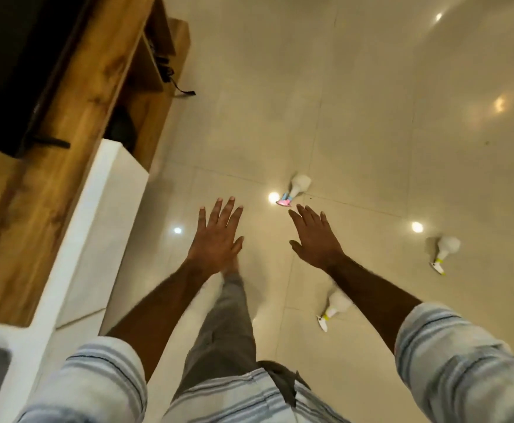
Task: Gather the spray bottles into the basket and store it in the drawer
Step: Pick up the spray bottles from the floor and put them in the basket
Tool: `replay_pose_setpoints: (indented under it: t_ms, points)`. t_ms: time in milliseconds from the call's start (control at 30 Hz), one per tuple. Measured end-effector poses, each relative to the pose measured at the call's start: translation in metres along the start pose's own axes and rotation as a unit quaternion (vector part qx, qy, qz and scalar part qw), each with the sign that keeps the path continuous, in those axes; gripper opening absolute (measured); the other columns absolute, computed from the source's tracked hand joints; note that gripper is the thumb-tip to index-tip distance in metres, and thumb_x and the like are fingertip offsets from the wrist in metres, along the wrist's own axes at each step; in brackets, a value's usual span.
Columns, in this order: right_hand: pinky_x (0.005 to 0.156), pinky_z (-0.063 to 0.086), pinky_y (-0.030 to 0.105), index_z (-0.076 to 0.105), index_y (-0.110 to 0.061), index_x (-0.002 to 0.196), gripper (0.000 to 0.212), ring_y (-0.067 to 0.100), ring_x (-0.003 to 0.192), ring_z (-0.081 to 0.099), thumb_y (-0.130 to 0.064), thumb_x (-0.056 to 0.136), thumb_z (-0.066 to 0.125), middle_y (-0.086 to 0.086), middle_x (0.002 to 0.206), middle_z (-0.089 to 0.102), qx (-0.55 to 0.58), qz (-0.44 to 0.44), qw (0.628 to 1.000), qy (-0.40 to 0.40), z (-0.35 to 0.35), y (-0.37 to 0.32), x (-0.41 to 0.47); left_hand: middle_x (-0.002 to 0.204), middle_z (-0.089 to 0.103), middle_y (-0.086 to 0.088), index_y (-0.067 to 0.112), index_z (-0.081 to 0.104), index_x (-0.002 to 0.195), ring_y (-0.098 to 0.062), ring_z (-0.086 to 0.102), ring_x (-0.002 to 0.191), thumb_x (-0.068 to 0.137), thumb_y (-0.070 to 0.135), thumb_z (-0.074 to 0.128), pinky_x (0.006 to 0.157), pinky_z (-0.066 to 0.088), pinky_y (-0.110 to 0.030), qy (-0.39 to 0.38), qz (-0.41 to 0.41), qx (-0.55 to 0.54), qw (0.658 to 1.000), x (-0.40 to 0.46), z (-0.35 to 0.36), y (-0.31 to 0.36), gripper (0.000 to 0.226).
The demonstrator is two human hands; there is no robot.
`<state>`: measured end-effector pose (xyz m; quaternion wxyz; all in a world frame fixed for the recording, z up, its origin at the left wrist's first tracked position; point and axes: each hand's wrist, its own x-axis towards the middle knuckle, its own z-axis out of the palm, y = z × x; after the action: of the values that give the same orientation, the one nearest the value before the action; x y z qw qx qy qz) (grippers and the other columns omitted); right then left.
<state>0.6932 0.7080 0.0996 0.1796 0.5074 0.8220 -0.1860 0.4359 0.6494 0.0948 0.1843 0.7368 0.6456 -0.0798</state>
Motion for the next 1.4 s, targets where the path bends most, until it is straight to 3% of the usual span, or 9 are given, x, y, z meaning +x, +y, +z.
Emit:
replay_pose_setpoints:
  t_ms: [133,333,500,667,967,1100,1233,1300,1400]
  points:
    - [0.124,0.008,0.052,0.016,-0.013,0.157,0.075,0.03,0.154,0.007,-0.035,0.095,0.053,0.012,0.166,0.01,0.013,0.034,0.999,-0.024,-0.017,0.069,0.05,0.169,-0.004,-0.009,0.02,0.004,0.159,-0.033,-0.003,0.155,0.101,0.051,0.029,0.123,0.006,-0.059,-0.056,0.035,-0.004,0.998,0.087,-0.004,0.023,0.07]
    - [0.122,0.01,0.053,0.028,-0.014,0.151,0.071,0.033,0.152,0.014,-0.031,0.09,0.061,0.013,0.163,0.02,-0.002,0.029,0.998,-0.064,0.003,0.169,0.164,0.168,0.0,-0.01,0.019,0.01,0.159,-0.034,0.0,0.155,0.101,0.051,0.03,0.122,0.009,-0.061,-0.08,0.053,0.028,0.995,0.232,0.026,0.04,0.07]
    - [0.123,0.009,0.052,0.028,-0.016,0.152,0.075,0.032,0.152,0.013,-0.029,0.087,0.065,0.011,0.164,0.019,-0.018,-0.032,0.996,-0.083,0.07,0.246,0.292,0.168,0.006,-0.012,0.016,0.014,0.158,-0.035,0.006,0.155,0.1,0.05,0.029,0.121,0.013,-0.061,-0.067,0.084,0.083,0.991,0.338,0.098,0.049,0.069]
    - [0.123,0.009,0.053,0.027,-0.015,0.152,0.072,0.033,0.153,0.012,-0.019,0.088,0.061,0.013,0.163,0.019,-0.071,-0.08,0.99,-0.088,0.172,0.312,0.403,0.168,0.009,-0.012,0.015,0.015,0.158,-0.034,0.003,0.155,0.1,0.044,0.038,0.122,0.011,-0.059,-0.085,0.018,0.035,0.996,0.426,0.211,0.056,0.069]
    - [0.12,0.006,0.064,0.027,-0.023,0.153,0.078,0.039,0.153,0.004,-0.021,0.086,0.066,0.014,0.166,0.008,-0.221,-0.202,0.949,-0.098,0.308,0.355,0.493,0.168,0.006,-0.013,0.014,0.014,0.158,-0.034,0.002,0.155,0.099,0.045,0.04,0.123,0.01,-0.059,-0.109,0.001,0.015,0.994,0.499,0.367,0.048,0.071]
    - [0.116,0.021,0.064,0.042,-0.023,0.143,0.069,0.041,0.149,0.02,-0.014,0.081,0.07,0.016,0.16,0.024,-0.232,-0.219,0.945,-0.072,0.335,0.356,0.514,0.168,0.003,-0.013,0.015,0.011,0.159,-0.035,0.0,0.155,0.099,0.047,0.043,0.123,0.009,-0.059,-0.12,-0.015,0.012,0.993,0.518,0.407,0.044,0.075]
    - [0.1,0.038,0.058,0.048,-0.027,0.133,0.066,0.039,0.136,0.036,-0.022,0.072,0.073,0.013,0.146,0.039,-0.253,-0.219,0.94,-0.068,0.338,0.359,0.525,0.168,0.004,-0.013,0.013,0.011,0.159,-0.035,0.001,0.155,0.099,0.044,0.043,0.123,0.008,-0.059,-0.131,-0.037,0.004,0.991,0.524,0.424,0.038,0.074]
    - [0.096,0.04,0.056,0.048,-0.029,0.132,0.067,0.038,0.132,0.038,-0.026,0.07,0.073,0.012,0.142,0.041,-0.226,-0.188,0.953,-0.074,0.325,0.362,0.516,0.168,0.005,-0.013,0.013,0.012,0.158,-0.035,0.003,0.155,0.099,0.041,0.044,0.123,0.009,-0.058,-0.134,-0.056,-0.019,0.989,0.519,0.412,0.042,0.073]
    - [0.089,0.044,0.052,0.052,-0.03,0.128,0.061,0.037,0.126,0.04,-0.03,0.071,0.072,0.01,0.138,0.044,-0.071,-0.09,0.989,-0.095,0.285,0.359,0.484,0.168,0.004,-0.011,0.014,0.01,0.159,-0.033,0.003,0.155,0.099,0.037,0.045,0.123,0.011,-0.058,-0.132,-0.077,-0.056,0.987,0.5,0.365,0.053,0.073]
